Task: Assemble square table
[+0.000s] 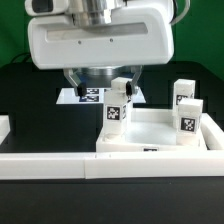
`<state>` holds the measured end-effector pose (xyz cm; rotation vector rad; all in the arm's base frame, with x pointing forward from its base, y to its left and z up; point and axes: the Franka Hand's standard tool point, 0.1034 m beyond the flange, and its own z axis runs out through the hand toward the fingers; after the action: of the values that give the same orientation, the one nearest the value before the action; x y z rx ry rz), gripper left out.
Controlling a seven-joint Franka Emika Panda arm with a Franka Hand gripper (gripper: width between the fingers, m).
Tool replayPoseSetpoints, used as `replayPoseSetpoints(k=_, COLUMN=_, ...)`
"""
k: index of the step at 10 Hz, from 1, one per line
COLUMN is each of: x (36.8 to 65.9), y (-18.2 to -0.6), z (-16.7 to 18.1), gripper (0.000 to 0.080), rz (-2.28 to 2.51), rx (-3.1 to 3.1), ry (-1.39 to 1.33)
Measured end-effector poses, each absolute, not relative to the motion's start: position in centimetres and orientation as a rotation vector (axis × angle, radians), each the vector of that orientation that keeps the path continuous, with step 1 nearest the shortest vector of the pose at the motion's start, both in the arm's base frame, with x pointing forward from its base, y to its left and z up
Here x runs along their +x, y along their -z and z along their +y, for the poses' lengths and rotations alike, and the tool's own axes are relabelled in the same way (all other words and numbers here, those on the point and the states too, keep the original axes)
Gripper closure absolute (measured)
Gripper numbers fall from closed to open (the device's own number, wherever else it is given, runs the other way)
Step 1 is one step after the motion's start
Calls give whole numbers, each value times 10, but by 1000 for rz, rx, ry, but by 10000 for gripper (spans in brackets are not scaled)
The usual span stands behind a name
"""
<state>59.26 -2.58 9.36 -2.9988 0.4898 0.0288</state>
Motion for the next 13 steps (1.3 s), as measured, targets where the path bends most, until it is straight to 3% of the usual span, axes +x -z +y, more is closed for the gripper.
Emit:
replayPoseSetpoints(k=5, x=590, y=-85, z=-24, gripper=178, rz=548, rx=-2992, ry=-51)
replayPoseSetpoints(k=7, x=590, y=-85, z=-24, gripper=511, rz=547, rx=-2992, ry=-51)
replayPoseSetpoints(k=13, x=596, y=-84, z=-20, gripper=509, rz=1326, rx=-2737, ry=-86)
